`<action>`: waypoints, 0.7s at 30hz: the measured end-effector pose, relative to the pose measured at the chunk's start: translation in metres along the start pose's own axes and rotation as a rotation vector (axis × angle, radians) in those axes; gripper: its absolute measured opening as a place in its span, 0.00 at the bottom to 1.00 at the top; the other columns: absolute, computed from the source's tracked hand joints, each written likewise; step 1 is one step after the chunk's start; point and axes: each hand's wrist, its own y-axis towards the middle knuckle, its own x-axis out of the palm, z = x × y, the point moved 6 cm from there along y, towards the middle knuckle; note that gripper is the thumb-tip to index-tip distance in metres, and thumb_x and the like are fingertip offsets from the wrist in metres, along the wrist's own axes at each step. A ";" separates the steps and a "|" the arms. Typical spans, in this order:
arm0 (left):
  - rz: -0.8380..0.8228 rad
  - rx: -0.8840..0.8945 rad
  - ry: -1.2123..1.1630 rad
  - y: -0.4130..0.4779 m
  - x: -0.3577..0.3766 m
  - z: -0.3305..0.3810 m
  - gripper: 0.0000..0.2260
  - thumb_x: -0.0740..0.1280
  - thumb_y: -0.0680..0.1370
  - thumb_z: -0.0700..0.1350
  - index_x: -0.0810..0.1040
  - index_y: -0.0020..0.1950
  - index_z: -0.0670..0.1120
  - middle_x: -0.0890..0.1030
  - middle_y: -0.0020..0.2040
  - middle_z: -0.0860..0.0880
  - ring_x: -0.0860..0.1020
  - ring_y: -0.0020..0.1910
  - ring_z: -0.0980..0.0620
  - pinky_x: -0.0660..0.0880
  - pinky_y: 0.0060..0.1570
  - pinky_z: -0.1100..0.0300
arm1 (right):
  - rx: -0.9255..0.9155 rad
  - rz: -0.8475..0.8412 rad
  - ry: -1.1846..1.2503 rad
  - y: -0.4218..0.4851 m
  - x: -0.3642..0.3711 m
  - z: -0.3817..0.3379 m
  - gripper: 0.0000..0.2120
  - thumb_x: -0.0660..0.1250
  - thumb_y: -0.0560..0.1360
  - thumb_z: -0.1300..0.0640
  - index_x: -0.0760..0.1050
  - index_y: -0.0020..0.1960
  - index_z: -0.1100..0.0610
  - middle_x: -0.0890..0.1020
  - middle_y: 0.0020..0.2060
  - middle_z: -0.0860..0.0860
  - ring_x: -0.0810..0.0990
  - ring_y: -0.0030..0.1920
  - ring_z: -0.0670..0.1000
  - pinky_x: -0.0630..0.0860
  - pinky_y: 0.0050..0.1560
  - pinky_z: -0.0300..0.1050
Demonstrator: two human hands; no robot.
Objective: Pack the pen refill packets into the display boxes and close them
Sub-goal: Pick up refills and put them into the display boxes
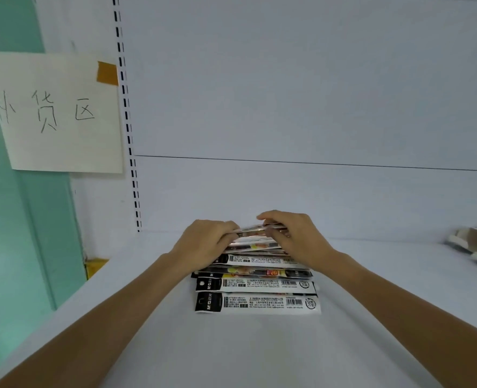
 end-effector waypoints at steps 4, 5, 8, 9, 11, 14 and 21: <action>0.062 -0.098 -0.109 -0.005 -0.013 -0.015 0.13 0.58 0.80 0.53 0.77 0.45 0.48 0.76 0.32 0.52 0.72 0.30 0.54 0.62 0.29 0.62 | 0.155 0.052 0.162 -0.003 -0.015 0.014 0.15 0.69 0.73 0.62 0.74 0.58 0.53 0.81 0.41 0.46 0.79 0.41 0.42 0.71 0.44 0.26; 0.094 -0.131 -0.108 -0.007 -0.019 -0.018 0.14 0.58 0.80 0.54 0.76 0.42 0.48 0.74 0.30 0.52 0.70 0.28 0.54 0.61 0.29 0.61 | 0.190 0.067 0.216 -0.004 -0.018 0.016 0.13 0.69 0.73 0.62 0.75 0.56 0.52 0.81 0.39 0.47 0.81 0.40 0.44 0.72 0.44 0.28; 0.237 -0.206 -0.040 -0.013 -0.038 -0.028 0.14 0.57 0.80 0.53 0.70 0.40 0.46 0.71 0.28 0.52 0.69 0.26 0.53 0.61 0.27 0.60 | 0.221 0.110 0.245 -0.007 -0.024 0.013 0.06 0.70 0.73 0.62 0.79 0.46 0.52 0.81 0.35 0.45 0.82 0.37 0.47 0.75 0.40 0.33; 0.279 -0.236 -0.068 -0.017 -0.042 -0.031 0.14 0.56 0.81 0.52 0.70 0.40 0.45 0.72 0.29 0.51 0.69 0.27 0.52 0.62 0.27 0.59 | 0.223 0.141 0.246 -0.007 -0.026 0.011 0.05 0.70 0.72 0.62 0.79 0.44 0.52 0.81 0.34 0.45 0.81 0.36 0.46 0.75 0.39 0.34; 0.347 -0.366 -0.283 -0.022 -0.045 -0.040 0.14 0.55 0.81 0.50 0.72 0.43 0.43 0.76 0.34 0.48 0.71 0.30 0.52 0.66 0.29 0.60 | 0.220 0.233 0.291 -0.009 -0.030 0.004 0.07 0.69 0.73 0.62 0.78 0.41 0.50 0.81 0.34 0.46 0.81 0.34 0.44 0.76 0.38 0.34; 0.393 -0.655 -0.933 -0.028 -0.039 -0.051 0.11 0.55 0.81 0.44 0.74 0.50 0.41 0.77 0.40 0.46 0.71 0.33 0.53 0.68 0.33 0.62 | 0.147 0.396 0.340 -0.013 -0.032 -0.017 0.07 0.67 0.74 0.65 0.75 0.43 0.53 0.81 0.38 0.50 0.82 0.35 0.44 0.79 0.36 0.37; 0.162 -0.587 -1.413 -0.038 -0.025 0.002 0.15 0.56 0.81 0.51 0.76 0.52 0.41 0.82 0.44 0.47 0.78 0.43 0.50 0.74 0.42 0.58 | -0.452 0.190 -0.182 -0.024 0.025 -0.094 0.10 0.64 0.72 0.51 0.74 0.50 0.55 0.81 0.43 0.48 0.80 0.37 0.48 0.76 0.32 0.35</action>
